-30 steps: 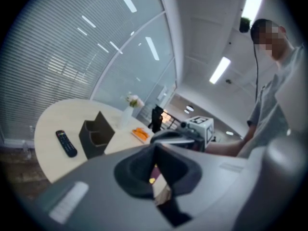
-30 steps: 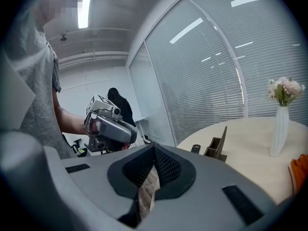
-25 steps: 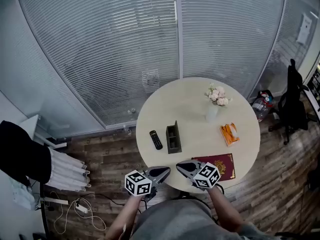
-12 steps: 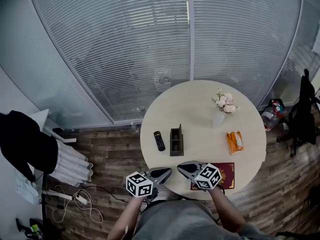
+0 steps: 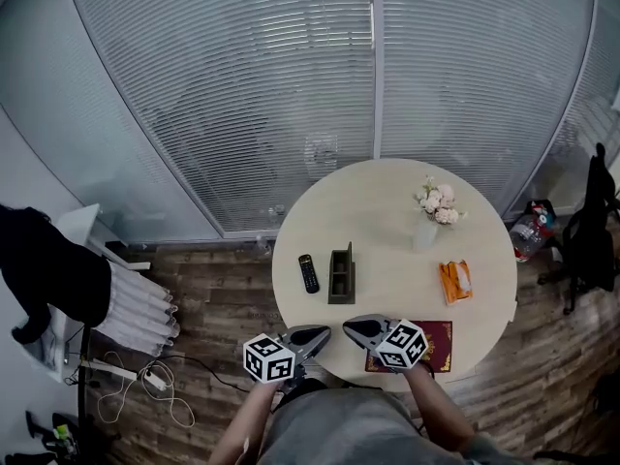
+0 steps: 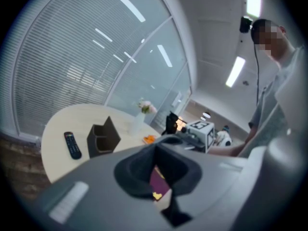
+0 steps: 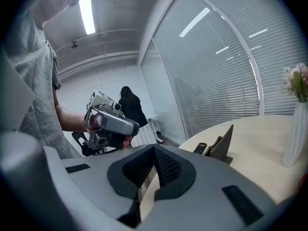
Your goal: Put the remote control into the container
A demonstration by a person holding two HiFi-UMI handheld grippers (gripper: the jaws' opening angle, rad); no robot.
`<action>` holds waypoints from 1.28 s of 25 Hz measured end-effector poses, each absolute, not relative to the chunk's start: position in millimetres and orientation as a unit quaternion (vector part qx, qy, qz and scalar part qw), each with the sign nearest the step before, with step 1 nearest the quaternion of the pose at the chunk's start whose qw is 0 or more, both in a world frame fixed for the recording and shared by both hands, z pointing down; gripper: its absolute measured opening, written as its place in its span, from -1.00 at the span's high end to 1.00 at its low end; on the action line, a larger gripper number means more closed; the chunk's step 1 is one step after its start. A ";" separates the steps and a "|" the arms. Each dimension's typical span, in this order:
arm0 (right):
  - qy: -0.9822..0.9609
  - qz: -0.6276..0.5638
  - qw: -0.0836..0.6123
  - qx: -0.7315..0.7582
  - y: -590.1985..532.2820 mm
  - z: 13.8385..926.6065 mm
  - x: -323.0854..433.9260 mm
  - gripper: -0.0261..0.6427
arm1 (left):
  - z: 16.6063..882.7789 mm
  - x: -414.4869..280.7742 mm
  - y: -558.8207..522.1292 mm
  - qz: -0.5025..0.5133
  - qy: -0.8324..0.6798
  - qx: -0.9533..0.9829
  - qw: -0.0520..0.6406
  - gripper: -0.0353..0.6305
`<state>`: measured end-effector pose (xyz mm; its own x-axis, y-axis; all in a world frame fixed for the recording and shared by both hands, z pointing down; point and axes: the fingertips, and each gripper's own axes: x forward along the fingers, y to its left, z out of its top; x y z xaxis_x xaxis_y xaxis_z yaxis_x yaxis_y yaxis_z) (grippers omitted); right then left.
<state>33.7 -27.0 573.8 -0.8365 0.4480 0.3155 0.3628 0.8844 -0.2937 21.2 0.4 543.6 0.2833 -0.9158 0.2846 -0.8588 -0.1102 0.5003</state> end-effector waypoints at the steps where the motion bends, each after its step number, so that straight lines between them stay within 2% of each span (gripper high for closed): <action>1: -0.951 0.111 0.191 -0.215 -26.8 573.9 33.8 0.87 | 543.3 21.2 0.4 -0.048 -0.598 0.743 0.298 0.89; 22: -0.947 0.110 0.207 -0.219 -29.2 584.2 26.3 0.87 | 552.7 13.4 -4.4 -0.061 -0.600 0.736 0.307 0.89; 32: -0.947 0.113 0.223 -0.203 -37.9 589.3 3.4 0.87 | 557.8 -18.8 -12.9 -0.068 -0.591 0.739 0.317 0.89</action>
